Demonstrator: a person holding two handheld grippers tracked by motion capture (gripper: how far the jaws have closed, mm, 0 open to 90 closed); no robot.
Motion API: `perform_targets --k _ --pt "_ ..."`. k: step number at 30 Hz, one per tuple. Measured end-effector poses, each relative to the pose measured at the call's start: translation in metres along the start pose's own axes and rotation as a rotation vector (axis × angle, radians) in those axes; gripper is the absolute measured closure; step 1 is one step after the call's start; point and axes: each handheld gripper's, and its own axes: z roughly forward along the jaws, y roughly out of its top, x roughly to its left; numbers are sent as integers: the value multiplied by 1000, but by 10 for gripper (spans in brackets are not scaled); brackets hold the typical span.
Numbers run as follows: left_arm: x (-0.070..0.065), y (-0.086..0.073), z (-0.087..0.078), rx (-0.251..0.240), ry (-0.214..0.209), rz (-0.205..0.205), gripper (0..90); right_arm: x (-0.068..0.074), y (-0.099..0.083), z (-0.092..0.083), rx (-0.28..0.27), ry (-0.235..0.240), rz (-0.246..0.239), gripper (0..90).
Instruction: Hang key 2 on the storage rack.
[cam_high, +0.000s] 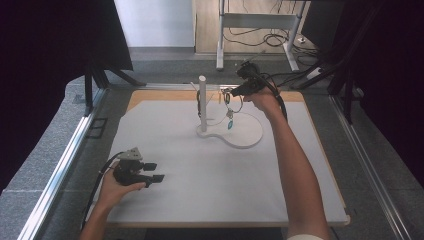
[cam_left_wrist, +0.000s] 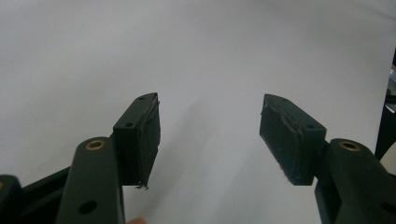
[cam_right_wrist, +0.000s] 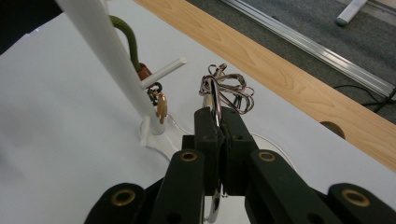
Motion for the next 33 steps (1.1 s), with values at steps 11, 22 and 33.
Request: perform_targets --k 11,22,33 --pt "3 -2 1 7 -4 -5 389 0 10 26 -1 3 6 871" --pt "2 -1 0 4 -9 3 389 12 14 39 -1 7 -9 871" --pt "0 -1 -3 -4 -9 5 389 19 15 45 -5 -9 -11 871"
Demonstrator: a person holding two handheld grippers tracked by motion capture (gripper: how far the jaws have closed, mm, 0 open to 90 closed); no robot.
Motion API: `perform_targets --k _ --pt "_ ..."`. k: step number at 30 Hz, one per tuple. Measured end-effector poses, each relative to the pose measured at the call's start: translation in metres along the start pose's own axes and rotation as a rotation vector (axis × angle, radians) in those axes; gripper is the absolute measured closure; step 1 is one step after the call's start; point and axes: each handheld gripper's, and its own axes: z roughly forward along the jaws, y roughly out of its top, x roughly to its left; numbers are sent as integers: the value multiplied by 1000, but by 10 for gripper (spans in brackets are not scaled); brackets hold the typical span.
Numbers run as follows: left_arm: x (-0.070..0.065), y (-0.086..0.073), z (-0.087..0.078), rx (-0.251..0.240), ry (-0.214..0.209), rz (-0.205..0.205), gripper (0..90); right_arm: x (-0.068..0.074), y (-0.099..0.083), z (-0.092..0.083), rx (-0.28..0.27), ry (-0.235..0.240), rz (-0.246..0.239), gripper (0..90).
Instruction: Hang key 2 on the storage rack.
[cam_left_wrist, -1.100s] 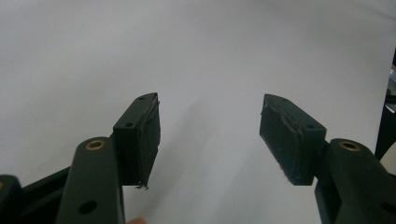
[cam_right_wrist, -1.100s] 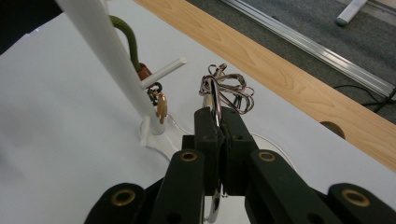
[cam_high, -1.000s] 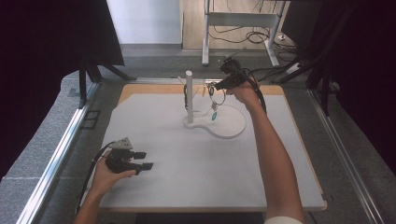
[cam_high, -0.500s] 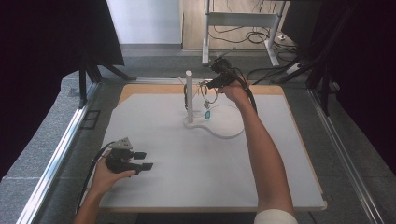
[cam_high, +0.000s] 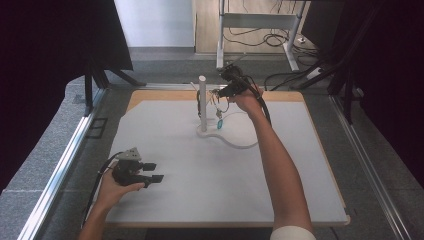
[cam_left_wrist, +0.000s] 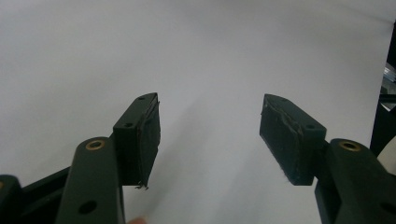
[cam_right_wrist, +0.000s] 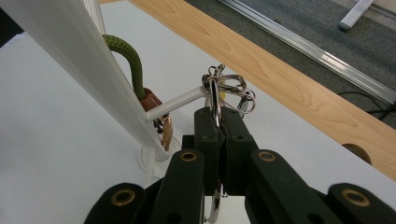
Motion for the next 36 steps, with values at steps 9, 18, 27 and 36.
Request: perform_targets --k 9,18,27,36 --pt "2 -1 0 0 2 -3 389 8 -2 4 -11 14 -10 870" --pt "2 -1 0 5 5 -1 388 18 -10 12 4 31 -33 867" --pt "2 -2 2 6 5 -2 387 26 -20 16 9 65 -47 780" --pt "0 -3 8 27 4 4 388 26 -33 -6 -13 63 -62 641"
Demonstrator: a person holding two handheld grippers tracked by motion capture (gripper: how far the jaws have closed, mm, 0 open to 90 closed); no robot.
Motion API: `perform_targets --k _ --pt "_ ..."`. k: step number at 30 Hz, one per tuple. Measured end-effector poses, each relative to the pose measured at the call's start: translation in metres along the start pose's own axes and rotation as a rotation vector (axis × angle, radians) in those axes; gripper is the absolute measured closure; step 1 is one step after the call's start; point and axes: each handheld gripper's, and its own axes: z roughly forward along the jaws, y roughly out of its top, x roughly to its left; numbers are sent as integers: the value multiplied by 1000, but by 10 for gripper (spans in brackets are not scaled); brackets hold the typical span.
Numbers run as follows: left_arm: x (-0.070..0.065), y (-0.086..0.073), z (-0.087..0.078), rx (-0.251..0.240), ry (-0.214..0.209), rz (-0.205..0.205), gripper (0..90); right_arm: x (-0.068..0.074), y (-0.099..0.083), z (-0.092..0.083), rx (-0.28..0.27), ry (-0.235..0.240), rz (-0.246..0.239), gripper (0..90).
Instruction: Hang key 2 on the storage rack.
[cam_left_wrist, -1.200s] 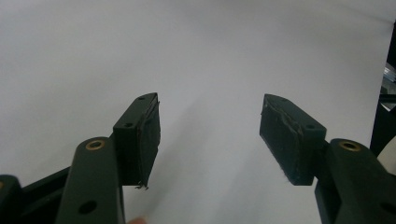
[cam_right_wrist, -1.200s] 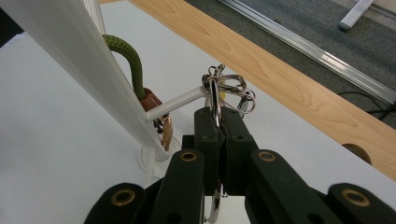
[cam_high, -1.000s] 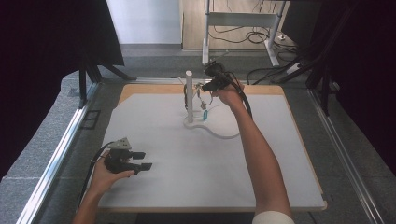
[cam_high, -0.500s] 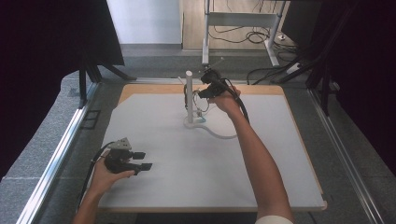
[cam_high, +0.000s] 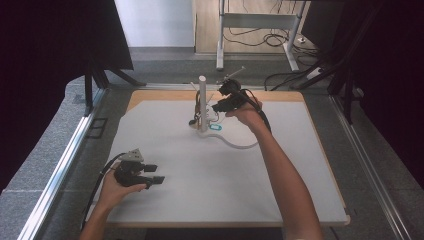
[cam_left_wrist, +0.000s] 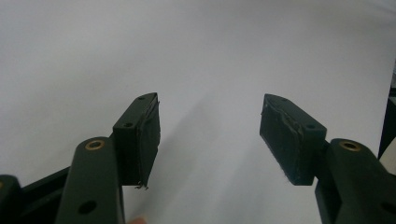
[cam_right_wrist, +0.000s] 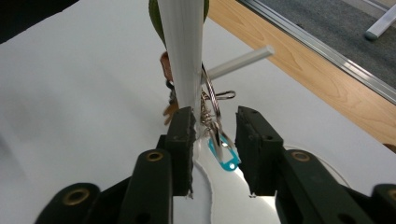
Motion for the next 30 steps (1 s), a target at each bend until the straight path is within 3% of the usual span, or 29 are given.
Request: perform_targets --k 8,18,30 --pt "0 -2 -1 3 5 -9 387 -5 -31 -21 -39 20 20 570" --pt "0 -3 -1 5 6 -13 386 -7 -81 -42 -95 43 22 565" --pt "-2 -4 -2 7 2 -15 383 1 -148 -51 -135 65 46 560"
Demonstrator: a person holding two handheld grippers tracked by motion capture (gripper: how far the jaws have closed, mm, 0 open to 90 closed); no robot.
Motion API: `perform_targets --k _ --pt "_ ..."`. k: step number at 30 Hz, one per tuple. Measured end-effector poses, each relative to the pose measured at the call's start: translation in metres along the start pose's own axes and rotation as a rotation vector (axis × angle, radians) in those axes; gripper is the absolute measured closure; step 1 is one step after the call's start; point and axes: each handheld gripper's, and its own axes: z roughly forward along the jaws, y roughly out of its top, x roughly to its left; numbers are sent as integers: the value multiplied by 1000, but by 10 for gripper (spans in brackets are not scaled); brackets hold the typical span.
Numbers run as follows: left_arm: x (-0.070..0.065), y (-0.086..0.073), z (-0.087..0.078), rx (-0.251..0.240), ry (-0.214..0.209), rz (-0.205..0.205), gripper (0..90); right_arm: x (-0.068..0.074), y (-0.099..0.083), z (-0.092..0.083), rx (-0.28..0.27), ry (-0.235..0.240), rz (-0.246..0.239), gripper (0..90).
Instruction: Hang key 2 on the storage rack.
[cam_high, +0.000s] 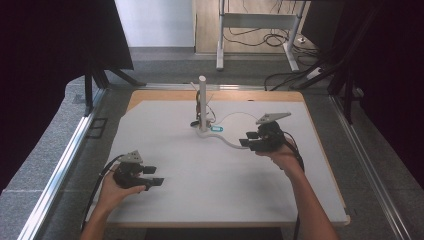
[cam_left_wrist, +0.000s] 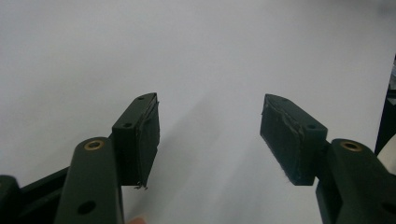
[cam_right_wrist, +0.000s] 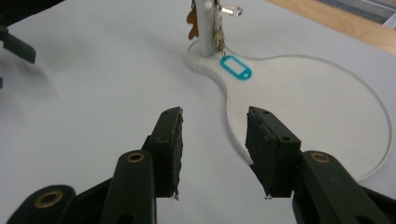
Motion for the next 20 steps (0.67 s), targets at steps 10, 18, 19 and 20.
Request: perform_targets --k 10,18,19,20 --pt "0 0 0 -4 -2 -15 382 3 -55 -6 -23 12 41 557" --pt "-1 0 0 -4 -1 -16 382 7 -62 -6 -13 -14 20 504" --pt "-1 0 0 -5 -2 -16 382 7 -63 -6 -11 -25 24 484" --pt "-1 0 0 -5 -1 -16 382 7 -66 -5 -8 -40 28 462"
